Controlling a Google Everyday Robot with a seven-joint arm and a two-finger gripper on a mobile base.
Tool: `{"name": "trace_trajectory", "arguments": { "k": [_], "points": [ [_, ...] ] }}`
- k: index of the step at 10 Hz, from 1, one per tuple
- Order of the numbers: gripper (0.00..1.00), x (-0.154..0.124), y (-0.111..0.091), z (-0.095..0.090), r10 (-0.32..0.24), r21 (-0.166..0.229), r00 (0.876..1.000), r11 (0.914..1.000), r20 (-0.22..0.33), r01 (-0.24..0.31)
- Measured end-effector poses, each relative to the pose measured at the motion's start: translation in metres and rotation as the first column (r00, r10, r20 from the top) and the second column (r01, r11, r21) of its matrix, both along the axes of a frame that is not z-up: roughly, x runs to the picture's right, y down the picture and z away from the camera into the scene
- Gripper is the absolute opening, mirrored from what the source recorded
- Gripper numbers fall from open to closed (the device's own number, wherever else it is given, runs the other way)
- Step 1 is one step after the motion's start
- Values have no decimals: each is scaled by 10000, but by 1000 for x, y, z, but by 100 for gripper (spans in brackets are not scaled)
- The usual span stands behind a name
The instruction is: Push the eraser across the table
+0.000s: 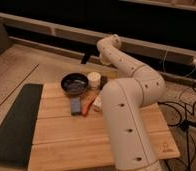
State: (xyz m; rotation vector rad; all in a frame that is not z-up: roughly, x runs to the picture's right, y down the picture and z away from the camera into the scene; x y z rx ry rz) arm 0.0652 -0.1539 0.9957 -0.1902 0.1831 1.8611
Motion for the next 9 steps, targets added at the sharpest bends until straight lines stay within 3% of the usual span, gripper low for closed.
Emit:
{"name": "trace_trajectory", "arguments": {
  "k": [2,6,9],
  "points": [
    [0,-14,21,-6,-165,-463,9997,9988,191,174],
    [0,-12,23,-5,-200,-561,9997,9982,122,206],
    [0,13,49,8,-875,-1368,9925,9877,-858,752]
  ]
}}
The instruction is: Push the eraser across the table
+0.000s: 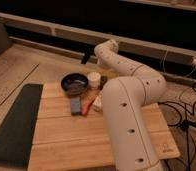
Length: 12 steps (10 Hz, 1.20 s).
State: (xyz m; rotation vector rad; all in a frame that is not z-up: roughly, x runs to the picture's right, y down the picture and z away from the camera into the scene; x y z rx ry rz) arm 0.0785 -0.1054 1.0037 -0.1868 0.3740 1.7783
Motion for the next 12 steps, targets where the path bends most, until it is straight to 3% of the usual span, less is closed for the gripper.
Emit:
{"name": "trace_trajectory", "arguments": {
  "k": [3,9,12],
  "points": [
    [0,7,15,12,58,-544,9988,9985,-486,-84],
    [0,-25,43,27,343,-1410,9993,9894,-111,-355],
    [0,-23,62,33,370,-2075,9991,9774,-221,-408]
  ]
}}
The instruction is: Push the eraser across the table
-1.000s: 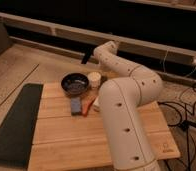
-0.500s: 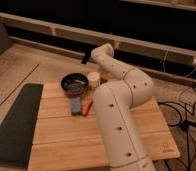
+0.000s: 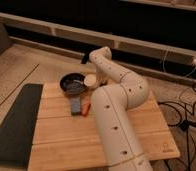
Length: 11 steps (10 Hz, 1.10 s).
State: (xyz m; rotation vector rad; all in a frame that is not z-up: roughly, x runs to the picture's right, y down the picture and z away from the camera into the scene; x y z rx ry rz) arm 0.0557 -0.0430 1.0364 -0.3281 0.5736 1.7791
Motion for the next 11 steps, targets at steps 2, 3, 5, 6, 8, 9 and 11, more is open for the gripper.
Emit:
{"name": "trace_trajectory", "arguments": {
  "k": [2,3,5,6,8,9,11],
  "points": [
    [0,3,10,4,50,-455,9999,9990,-111,-55],
    [0,4,13,6,19,-660,9999,9978,-169,-30],
    [0,0,5,20,-181,-378,9998,9991,29,182],
    [0,-5,-9,32,-397,249,9986,9989,363,389],
    [0,-31,-47,53,-989,1956,9849,9782,1419,701],
    [0,-50,-73,60,-1435,3035,9660,9500,2150,736],
    [0,-67,-126,54,-2116,4772,9320,8774,2942,486]
  ]
}}
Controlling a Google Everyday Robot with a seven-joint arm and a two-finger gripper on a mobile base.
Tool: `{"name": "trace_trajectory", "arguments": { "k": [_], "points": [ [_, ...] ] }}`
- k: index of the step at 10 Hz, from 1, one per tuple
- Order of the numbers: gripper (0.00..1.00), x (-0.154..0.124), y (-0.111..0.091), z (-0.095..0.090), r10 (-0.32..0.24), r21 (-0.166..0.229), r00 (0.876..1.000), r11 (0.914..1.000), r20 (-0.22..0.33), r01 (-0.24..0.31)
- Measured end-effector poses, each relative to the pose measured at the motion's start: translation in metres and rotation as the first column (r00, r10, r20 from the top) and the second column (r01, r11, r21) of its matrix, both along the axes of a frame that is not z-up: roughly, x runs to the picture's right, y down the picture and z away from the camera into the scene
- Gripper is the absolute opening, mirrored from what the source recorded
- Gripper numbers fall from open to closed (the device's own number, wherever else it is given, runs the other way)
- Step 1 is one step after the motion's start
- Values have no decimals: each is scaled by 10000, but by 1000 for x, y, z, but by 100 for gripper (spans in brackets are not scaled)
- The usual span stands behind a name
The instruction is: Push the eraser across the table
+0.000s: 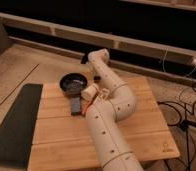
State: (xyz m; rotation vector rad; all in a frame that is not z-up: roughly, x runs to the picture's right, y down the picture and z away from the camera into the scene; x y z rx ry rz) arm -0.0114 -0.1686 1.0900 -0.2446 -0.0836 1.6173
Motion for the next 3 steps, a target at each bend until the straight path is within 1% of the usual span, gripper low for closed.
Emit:
{"name": "trace_trajectory", "arguments": {
  "k": [1,2,3],
  "points": [
    [0,-1,-31,-11,-28,984,9981,9951,612,-33],
    [0,-4,-48,-21,-22,1459,9950,9892,996,-124],
    [1,-3,-56,-26,-15,1693,9933,9854,1159,-183]
  ]
}}
